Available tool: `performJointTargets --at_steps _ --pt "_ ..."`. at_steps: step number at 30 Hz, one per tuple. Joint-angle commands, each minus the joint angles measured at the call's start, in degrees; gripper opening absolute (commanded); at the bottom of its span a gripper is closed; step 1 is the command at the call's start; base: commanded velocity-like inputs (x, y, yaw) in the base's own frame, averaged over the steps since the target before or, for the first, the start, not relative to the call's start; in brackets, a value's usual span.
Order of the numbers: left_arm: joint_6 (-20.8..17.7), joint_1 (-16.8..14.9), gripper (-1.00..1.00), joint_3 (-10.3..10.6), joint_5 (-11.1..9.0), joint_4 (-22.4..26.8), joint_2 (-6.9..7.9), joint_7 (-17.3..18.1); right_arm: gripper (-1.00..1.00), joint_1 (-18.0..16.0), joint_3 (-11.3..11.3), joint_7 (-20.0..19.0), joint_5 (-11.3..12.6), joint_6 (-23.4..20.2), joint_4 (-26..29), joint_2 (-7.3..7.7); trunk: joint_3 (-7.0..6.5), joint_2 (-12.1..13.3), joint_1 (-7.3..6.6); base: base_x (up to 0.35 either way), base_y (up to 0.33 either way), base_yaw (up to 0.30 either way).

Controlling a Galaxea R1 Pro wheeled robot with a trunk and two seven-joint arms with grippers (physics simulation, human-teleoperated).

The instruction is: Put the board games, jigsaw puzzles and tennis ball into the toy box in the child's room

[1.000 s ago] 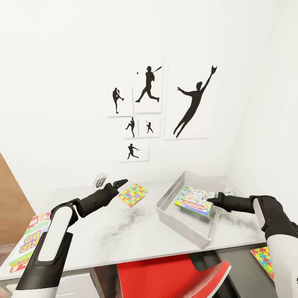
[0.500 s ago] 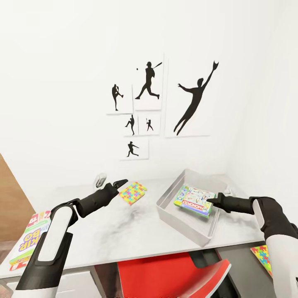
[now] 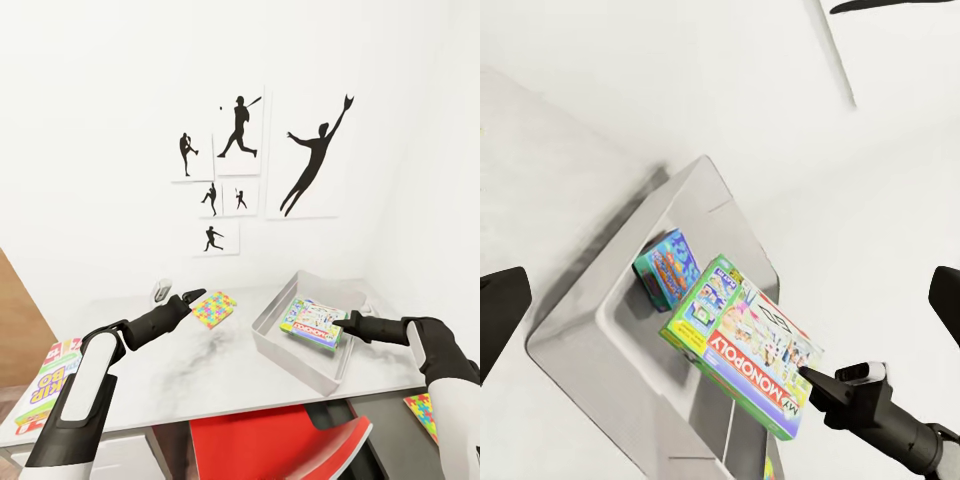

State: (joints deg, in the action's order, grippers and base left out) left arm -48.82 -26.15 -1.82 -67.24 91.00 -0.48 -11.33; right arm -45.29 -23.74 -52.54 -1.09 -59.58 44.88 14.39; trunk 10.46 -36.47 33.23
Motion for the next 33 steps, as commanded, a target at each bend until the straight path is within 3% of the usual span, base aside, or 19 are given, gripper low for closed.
performJointTargets --at_steps 1,12,33 --pt "-0.3 -0.05 1.0 -0.09 -0.61 0.05 -0.05 -0.54 -1.0 -0.06 -0.15 -0.19 -0.05 -0.42 0.0 -0.02 0.12 -0.09 0.02 0.0 0.0 0.0" --pt "-0.31 -0.05 1.0 -0.03 -0.61 -0.01 -0.05 -0.54 -1.0 -0.07 -0.13 -0.19 -0.05 -0.42 -0.05 -1.27 0.9 -0.09 0.02 0.0 0.0 0.0" --pt "-0.31 -0.06 1.0 0.03 -0.61 -0.02 -0.05 -0.54 -1.0 -0.15 -0.16 -0.19 0.11 -0.42 -0.03 -1.43 2.45 -0.09 0.02 0.0 0.0 0.0"
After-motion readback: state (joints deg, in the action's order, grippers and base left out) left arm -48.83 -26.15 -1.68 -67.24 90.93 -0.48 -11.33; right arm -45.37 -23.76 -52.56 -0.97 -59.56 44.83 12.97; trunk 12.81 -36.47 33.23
